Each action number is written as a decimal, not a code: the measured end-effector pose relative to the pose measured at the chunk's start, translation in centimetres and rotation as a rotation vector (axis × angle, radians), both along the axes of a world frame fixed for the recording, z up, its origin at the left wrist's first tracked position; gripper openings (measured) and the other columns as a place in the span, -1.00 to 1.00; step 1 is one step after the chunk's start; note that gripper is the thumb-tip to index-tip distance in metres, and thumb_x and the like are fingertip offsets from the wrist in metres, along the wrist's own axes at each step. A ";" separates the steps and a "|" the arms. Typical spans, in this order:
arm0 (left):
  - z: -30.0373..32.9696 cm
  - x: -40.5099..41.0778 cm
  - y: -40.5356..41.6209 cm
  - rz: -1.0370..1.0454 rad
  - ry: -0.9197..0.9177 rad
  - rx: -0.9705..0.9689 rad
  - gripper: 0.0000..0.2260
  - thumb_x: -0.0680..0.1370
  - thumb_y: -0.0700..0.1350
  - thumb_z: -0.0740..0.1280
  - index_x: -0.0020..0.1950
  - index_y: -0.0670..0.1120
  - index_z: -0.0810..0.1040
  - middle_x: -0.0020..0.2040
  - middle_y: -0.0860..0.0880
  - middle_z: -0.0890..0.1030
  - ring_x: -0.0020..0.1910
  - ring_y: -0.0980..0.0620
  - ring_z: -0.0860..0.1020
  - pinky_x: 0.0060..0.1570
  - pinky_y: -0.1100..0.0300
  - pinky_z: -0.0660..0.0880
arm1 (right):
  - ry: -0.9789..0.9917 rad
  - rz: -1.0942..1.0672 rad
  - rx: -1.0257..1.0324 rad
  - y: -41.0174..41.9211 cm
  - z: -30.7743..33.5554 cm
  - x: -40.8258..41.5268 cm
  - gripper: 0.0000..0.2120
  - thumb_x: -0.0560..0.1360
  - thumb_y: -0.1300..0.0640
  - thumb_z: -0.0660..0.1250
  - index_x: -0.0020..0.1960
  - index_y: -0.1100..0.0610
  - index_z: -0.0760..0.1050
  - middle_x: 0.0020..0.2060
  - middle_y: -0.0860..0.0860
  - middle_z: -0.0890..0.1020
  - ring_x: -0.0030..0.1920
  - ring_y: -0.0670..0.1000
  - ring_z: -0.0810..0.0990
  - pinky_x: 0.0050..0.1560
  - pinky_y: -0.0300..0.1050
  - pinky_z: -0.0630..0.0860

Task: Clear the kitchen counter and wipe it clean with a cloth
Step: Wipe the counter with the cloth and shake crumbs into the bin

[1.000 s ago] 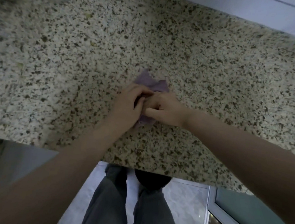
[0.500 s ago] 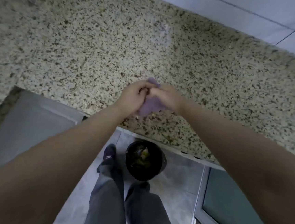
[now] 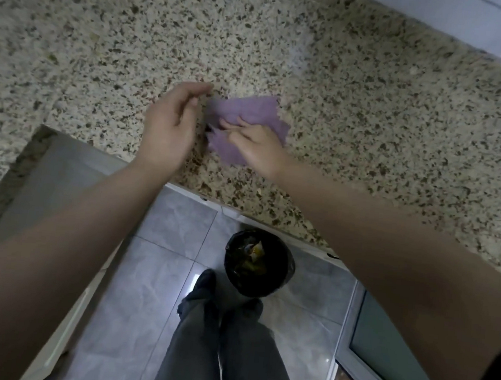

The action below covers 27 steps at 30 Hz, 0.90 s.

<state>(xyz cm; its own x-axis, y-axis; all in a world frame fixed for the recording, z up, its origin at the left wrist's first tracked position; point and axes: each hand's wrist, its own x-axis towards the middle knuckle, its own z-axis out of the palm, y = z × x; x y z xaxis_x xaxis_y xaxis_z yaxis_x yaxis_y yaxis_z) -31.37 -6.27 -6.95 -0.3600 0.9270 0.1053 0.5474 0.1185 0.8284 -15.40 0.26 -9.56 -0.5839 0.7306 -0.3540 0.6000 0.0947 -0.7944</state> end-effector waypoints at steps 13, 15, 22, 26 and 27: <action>-4.2 8.0 -6.6 -0.434 0.268 -0.259 -0.52 0.63 -0.24 0.09 0.56 -0.23 0.13 0.58 -0.18 0.12 0.58 -0.13 0.06 0.54 -0.11 0.00 | -0.016 0.424 0.262 -1.7 0.4 5.9 -0.69 0.47 0.34 0.34 -0.45 0.30 0.48 -0.49 0.17 0.55 -0.42 0.19 0.50 -0.33 0.14 0.42; -4.4 10.6 -7.1 -0.387 0.256 -0.279 -0.51 0.64 -0.22 0.09 0.57 -0.20 0.09 0.59 -0.14 0.09 0.59 -0.12 0.01 0.56 -0.08 -0.07 | -0.021 0.425 0.241 -2.0 0.6 7.7 -0.71 0.46 0.35 0.33 -0.43 0.34 0.49 -0.48 0.20 0.55 -0.42 0.22 0.50 -0.31 0.19 0.43; -4.8 18.9 -7.6 -0.337 0.210 -0.255 -0.50 0.66 -0.20 0.06 0.59 -0.20 0.03 0.61 -0.10 0.04 0.60 -0.10 -0.05 0.56 -0.03 -0.12 | -0.072 0.457 0.201 -2.4 1.7 14.7 -0.69 0.44 0.34 0.35 -0.43 0.10 0.46 -0.49 0.08 0.51 -0.46 0.08 0.43 -0.38 0.01 0.40; -4.9 22.6 -7.1 -0.362 0.204 -0.269 -0.47 0.64 -0.16 0.10 0.59 -0.21 0.03 0.61 -0.10 0.06 0.60 -0.10 -0.05 0.56 -0.05 -0.10 | -0.132 0.452 0.170 -2.1 2.0 18.4 -0.76 0.42 0.20 0.28 -0.43 0.15 0.49 -0.45 0.10 0.54 -0.41 0.11 0.48 -0.29 0.02 0.46; -4.7 23.5 -6.8 -0.370 0.198 -0.279 -0.45 0.64 -0.14 0.12 0.59 -0.20 0.02 0.61 -0.09 0.05 0.60 -0.09 -0.06 0.56 -0.04 -0.12 | -0.150 0.431 0.153 -2.2 2.2 19.3 -0.76 0.42 0.19 0.27 -0.42 0.17 0.49 -0.43 0.12 0.55 -0.40 0.13 0.49 -0.27 0.06 0.48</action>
